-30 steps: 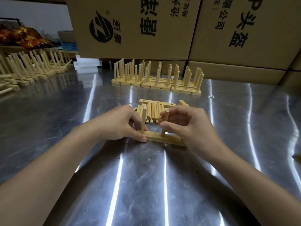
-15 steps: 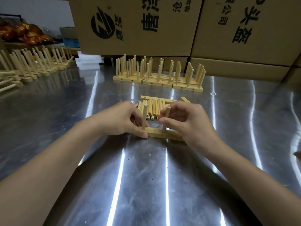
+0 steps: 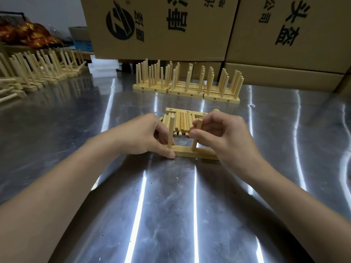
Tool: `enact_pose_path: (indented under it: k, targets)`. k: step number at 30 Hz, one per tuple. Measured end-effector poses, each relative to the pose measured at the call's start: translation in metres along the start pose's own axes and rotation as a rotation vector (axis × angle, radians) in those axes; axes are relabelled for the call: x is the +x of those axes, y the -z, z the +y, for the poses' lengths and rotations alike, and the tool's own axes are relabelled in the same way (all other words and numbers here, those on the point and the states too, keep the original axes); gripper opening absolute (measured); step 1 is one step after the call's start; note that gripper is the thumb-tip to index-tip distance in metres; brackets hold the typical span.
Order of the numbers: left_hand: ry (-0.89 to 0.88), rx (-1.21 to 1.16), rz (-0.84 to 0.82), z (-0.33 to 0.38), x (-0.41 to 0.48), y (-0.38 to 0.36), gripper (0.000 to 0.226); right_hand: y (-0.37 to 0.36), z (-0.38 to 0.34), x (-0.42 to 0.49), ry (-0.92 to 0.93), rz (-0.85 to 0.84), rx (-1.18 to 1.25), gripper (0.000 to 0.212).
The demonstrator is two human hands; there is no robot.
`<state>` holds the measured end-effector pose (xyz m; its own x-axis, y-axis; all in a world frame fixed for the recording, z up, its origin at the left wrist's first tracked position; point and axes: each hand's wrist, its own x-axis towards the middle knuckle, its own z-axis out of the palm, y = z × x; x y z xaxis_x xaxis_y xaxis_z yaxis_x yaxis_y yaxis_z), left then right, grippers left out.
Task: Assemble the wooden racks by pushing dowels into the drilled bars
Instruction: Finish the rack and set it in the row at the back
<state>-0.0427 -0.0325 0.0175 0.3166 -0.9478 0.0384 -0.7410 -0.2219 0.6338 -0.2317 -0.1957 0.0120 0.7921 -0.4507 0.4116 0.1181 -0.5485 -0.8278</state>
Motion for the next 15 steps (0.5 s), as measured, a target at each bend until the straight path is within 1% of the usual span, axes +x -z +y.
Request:
enact_pose_path:
  k: [3,5,7,9,11,15]
  targets:
    - [-0.021,0.011,0.01,-0.0067,0.0021,-0.0034,0.021,-0.0091,0.0053,-0.0017,0.039,0.054,-0.095,0.021]
    - [-0.018,0.011,0.004,-0.007,0.0015,-0.0051,0.02,-0.0104,0.0056,-0.0042,0.05,0.077,-0.124,0.021]
    - [-0.006,0.014,-0.006,-0.0047,0.0005,-0.0048,0.02,-0.0081,0.0036,-0.0054,0.05,0.046,-0.108,0.017]
    - [-0.004,0.02,-0.009,-0.0025,0.0013,-0.0036,0.019,-0.0051,0.0018,-0.0051,0.04,-0.02,-0.058,0.019]
    - [-0.01,0.009,-0.003,-0.0023,0.0025,-0.0019,0.019,-0.0036,0.0012,-0.0021,0.044,-0.051,-0.033,0.017]
    - [-0.021,-0.006,0.001,-0.0092,0.0042,-0.0038,0.02,-0.0076,0.0085,-0.0011,0.055,-0.009,-0.059,0.014]
